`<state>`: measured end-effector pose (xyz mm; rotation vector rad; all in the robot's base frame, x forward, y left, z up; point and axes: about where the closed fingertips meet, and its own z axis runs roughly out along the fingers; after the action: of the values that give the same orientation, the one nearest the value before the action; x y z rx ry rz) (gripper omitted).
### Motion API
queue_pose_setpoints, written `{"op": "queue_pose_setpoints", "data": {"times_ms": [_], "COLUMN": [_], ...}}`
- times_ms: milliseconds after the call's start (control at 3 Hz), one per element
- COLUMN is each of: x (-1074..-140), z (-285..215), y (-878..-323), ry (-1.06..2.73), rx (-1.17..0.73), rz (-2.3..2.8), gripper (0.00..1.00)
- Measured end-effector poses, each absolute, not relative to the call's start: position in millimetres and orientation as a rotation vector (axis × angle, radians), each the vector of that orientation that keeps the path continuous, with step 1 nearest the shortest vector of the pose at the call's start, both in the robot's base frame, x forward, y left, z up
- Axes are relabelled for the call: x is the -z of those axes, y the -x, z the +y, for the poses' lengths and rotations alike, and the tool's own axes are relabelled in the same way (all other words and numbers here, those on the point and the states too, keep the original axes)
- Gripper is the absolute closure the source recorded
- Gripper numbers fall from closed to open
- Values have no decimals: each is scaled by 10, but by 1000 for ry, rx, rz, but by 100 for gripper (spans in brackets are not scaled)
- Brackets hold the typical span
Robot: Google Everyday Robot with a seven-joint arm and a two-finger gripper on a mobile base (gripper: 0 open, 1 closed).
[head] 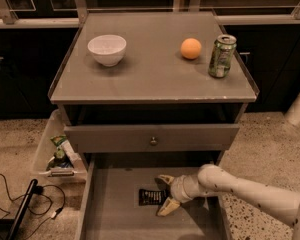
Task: Pick rxbar chocolate from middle drawer and place on counter
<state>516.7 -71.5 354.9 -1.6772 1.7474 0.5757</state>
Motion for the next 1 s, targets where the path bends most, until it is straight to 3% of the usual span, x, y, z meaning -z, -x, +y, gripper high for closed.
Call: {"op": "queue_pose_setpoints", "data": {"times_ms": [1000], "x": [-3549], "z": [-715], "y": [-5166], "ry": [1677], "rx": [-576], "rz": [1747], "gripper": [88]}}
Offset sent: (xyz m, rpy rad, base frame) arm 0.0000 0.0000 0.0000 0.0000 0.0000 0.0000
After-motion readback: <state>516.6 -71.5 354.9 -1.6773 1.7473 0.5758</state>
